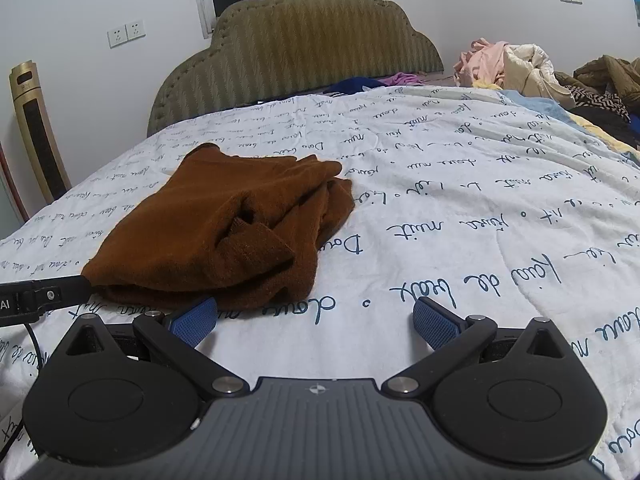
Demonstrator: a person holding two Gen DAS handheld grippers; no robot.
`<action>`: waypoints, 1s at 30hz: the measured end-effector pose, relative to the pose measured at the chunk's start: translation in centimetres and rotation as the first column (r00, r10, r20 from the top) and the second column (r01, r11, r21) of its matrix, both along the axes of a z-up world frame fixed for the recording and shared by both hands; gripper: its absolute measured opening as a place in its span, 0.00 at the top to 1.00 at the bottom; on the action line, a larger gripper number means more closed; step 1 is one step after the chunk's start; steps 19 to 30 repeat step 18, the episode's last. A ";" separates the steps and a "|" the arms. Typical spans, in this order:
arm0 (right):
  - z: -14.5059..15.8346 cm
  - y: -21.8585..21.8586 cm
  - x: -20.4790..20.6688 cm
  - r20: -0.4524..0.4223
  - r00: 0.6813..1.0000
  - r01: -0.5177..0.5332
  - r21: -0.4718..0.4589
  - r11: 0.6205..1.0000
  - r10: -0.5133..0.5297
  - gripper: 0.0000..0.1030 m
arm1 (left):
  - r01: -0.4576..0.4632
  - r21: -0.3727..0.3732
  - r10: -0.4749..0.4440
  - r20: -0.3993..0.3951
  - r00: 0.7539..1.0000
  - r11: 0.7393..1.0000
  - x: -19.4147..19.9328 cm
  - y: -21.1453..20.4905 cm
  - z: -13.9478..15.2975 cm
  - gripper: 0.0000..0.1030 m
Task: Fold small clothes
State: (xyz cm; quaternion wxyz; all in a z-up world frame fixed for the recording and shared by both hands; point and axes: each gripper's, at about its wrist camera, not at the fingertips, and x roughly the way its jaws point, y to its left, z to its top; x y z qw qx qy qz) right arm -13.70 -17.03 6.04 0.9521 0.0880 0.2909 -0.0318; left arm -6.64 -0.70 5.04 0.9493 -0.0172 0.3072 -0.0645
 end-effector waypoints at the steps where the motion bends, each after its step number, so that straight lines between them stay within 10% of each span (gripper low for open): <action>1: 0.0 0.0 0.0 -0.001 1.000 -0.002 0.000 1.000 0.002 0.00 | 0.009 0.000 -0.009 0.002 1.000 1.000 0.0 0.0 0.0 0.18; 30: -0.1 -0.5 0.1 -0.005 1.000 -0.004 -0.001 1.000 0.004 0.00 | 0.004 0.015 -0.005 0.040 0.999 1.000 -0.7 -0.2 0.7 0.18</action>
